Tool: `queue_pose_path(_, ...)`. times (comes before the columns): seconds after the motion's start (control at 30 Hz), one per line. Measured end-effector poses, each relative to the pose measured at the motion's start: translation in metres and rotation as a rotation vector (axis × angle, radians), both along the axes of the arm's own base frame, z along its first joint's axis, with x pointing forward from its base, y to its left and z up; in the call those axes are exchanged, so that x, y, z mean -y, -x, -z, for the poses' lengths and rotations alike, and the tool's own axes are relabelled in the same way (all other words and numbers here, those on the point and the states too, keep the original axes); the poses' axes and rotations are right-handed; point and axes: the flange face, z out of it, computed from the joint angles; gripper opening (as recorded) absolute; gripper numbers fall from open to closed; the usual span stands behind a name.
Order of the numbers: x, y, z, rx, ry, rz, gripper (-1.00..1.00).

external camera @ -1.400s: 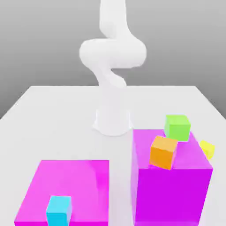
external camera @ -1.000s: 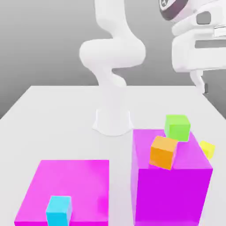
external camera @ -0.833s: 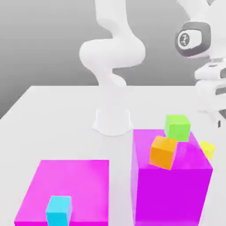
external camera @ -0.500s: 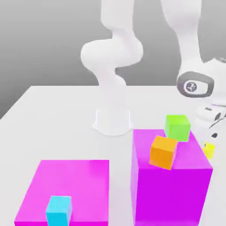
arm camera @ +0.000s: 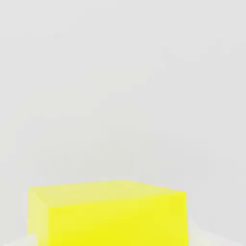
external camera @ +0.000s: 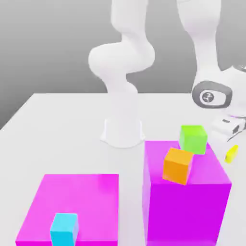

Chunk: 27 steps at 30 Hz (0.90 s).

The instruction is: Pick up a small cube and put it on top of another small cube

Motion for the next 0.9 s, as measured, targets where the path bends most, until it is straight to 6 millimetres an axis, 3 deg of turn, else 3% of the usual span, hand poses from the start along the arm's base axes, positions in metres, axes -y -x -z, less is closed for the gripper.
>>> queue_pose_path(0.1,0.009,-0.059,-0.035,0.03,0.006,0.045,-1.0)
queue_pose_path(0.27,0.055,-0.158,-0.1,0.041,0.028,0.153,-1.0)
queue_pose_path(0.43,0.129,-0.233,-0.175,0.031,0.033,0.254,-1.0)
queue_pose_path(0.6,0.215,-0.274,-0.255,0.012,0.016,0.332,-1.0)
queue_pose_path(0.67,0.229,-0.278,-0.245,-0.008,0.003,0.357,-1.0)
queue_pose_path(0.73,0.233,-0.279,-0.218,-0.014,-0.001,0.365,-1.0)
queue_pose_path(0.77,0.233,-0.279,-0.204,-0.014,-0.001,0.366,1.0)
queue_pose_path(0.9,0.233,-0.279,-0.204,-0.015,-0.002,0.366,1.0)
